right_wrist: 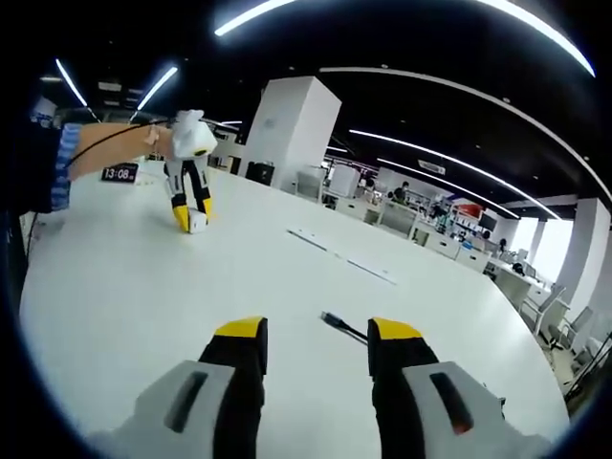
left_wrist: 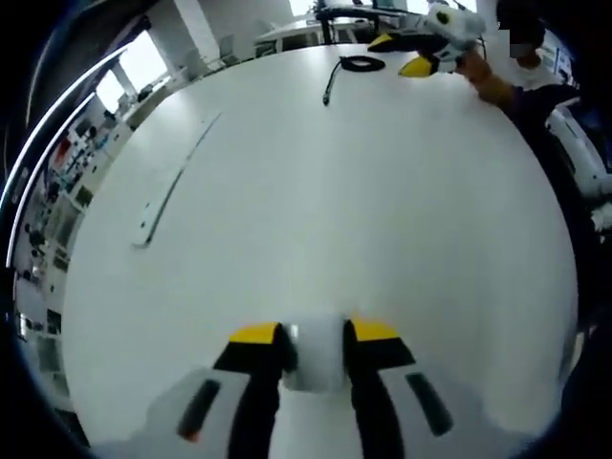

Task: Plug the desk Type‑C cable into the charger adapter.

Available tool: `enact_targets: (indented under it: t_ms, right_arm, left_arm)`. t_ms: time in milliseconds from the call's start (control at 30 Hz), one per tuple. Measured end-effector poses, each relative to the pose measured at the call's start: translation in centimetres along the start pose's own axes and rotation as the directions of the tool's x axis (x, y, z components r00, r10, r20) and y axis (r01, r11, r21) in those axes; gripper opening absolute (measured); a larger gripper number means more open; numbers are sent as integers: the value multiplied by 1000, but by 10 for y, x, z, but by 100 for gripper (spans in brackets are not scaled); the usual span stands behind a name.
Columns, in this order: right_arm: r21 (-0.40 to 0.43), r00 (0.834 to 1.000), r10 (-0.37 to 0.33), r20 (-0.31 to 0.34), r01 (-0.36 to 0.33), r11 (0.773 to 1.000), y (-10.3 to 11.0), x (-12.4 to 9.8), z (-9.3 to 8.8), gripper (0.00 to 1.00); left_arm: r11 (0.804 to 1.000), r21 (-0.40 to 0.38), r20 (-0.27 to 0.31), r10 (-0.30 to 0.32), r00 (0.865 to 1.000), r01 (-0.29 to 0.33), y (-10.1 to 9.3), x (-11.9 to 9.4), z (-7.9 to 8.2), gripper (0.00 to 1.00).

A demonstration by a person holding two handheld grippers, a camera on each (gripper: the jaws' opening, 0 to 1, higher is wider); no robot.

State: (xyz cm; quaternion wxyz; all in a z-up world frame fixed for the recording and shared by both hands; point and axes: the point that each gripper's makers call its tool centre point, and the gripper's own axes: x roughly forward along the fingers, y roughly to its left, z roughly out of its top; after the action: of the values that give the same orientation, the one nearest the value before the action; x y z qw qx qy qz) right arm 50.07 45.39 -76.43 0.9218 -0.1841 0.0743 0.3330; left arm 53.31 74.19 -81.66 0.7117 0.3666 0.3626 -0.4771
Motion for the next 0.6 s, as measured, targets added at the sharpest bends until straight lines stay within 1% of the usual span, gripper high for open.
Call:
enact_targets:
  t_ms: [100, 300, 400, 567, 600]
  right_arm:
    - [-2, 1000, 2, -3, -2, 1000, 1, 1, -1, 42]
    - [-4, 1000, 9, -15, -9, 1000, 2, 2, -4, 42]
    - [-6, 1000, 10, -23, -10, 1000, 2, 3, -6, 42]
    - [-7, 999, 11, -30, -11, 1000, 2, 3, -8, 42]
    - [-8, 999, 11, -32, -11, 1000, 2, 4, -8, 42]
  left_arm:
    - [1000, 5, -1, -14, 1000, 14, -11, -1, 2, 25]
    - [1000, 15, -6, -25, 1000, 25, -27, -4, 2, 25]
    - [999, 18, -2, -26, 1000, 26, -32, -5, 3, 25]
    - [998, 32, 8, -45, 999, 45, -49, -8, 3, 25]
    - [998, 47, 4, -45, 999, 45, -55, -9, 3, 25]
